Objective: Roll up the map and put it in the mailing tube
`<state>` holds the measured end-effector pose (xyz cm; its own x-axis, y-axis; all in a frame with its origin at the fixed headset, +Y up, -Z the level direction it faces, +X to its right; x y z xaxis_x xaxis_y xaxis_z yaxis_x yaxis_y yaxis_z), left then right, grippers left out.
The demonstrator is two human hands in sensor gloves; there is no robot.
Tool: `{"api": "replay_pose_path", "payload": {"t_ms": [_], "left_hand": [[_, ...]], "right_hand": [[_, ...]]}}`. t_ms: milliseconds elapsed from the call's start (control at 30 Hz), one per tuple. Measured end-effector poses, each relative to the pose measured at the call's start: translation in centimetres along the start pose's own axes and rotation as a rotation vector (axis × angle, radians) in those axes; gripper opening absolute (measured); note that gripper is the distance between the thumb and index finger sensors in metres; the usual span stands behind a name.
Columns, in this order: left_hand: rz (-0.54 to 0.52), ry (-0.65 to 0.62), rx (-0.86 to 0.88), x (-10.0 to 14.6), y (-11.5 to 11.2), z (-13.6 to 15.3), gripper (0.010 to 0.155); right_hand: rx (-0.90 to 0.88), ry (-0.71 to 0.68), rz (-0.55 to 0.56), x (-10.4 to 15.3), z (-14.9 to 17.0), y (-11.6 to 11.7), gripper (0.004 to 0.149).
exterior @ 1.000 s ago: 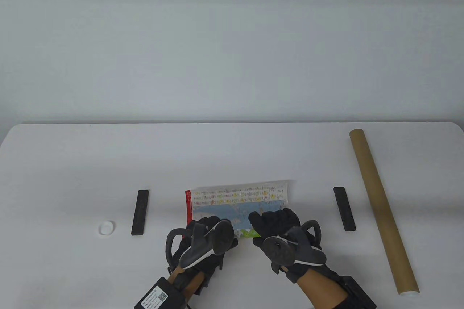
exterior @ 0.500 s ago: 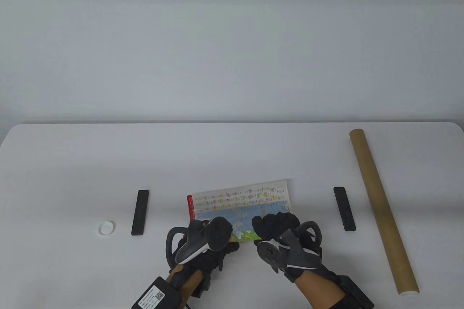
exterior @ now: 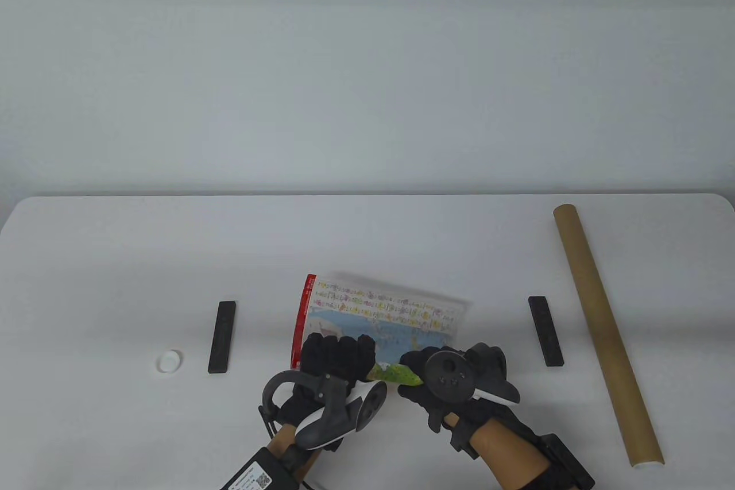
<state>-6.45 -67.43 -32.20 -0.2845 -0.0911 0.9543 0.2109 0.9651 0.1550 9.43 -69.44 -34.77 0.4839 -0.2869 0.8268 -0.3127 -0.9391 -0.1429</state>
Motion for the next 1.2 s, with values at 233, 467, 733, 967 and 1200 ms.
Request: {"api": "replay_pose_path", "payload": {"t_ms": [233,467,733,967,1200], "left_hand": [[0.347,0.009,0.340,-1.3,-2.4,2.0,0.052],[0.395,-0.023,0.408,-1.6,-3.5,2.1,0.049],[0.124,0.016,0.096,-0.3,-1.1,0.6,0.068],[-0.042,-0.034,0.008,0.2,-0.1,0.2,0.068],[0.058,0.000,0.107,-0.5,-0.8,0.9,0.053]], "right_hand": [[0.304,-0.149,0.106,0.5,-2.7,-0.6,0.064],[0.328,-0.165,0.075,0.4,-3.1,-0.3,0.058],[0.103,-0.015,0.001,-0.2,-0.7,0.0,0.055],[-0.147,0.034,-0.063,-0.2,0.8,0.4,0.056],[0.112,-0.064,0.044,0.2,-0.9,-0.5,0.062]]}}
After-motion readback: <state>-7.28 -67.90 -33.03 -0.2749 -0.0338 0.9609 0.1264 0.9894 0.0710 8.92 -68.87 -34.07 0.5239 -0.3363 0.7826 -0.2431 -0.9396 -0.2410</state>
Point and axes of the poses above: the tracker on the back of each hand, its own z axis roughly to the little-finger side, its own x axis roughly from the fingertips to the wrist, y = z × x, the point moved 3 cm from there along -x, roughly from the wrist to the fingertips, and after that the axes turned 9 degrees about z, right-handed, at the moved point
